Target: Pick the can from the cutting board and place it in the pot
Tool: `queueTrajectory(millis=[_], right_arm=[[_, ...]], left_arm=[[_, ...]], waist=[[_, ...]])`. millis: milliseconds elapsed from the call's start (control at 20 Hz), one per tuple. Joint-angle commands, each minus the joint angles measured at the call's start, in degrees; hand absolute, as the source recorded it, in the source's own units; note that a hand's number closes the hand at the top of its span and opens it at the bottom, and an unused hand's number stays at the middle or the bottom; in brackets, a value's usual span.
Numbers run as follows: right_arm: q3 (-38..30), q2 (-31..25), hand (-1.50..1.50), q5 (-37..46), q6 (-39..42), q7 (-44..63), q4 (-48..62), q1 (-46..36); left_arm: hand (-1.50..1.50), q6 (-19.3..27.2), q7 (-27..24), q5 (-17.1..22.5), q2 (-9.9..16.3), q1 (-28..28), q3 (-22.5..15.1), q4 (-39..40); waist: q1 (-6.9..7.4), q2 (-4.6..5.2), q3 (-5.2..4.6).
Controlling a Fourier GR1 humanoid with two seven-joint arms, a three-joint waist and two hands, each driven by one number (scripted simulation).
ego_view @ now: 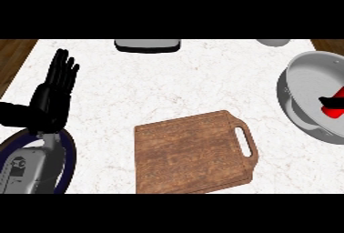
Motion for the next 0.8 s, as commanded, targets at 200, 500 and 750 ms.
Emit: queueTrajectory(millis=[200,500,750], right_arm=[[-5.65,2.91,-1.50,-10.39,-8.39,-14.40,-2.34,-1.52],[-12.73,3.47,-1.50,-21.48,-7.85,-16.50,-6.94,-1.55],[-15.72,4.13,-1.50,-28.39,-7.05,-22.35,-14.21,4.96]], left_arm=[[0.00,-1.11,-0.69,0.49,-0.11,1.78,0.47,-1.04],[0.00,-0.94,-0.73,0.49,0.82,-0.75,2.30,1.32],[0.00,-2.15,2.48,1.79,1.82,0.91,2.87,-1.92]], waist=[[-0.07,-0.10,0.09],[-0.96,-0.15,0.06],[-1.03,-0.43,0.01]])
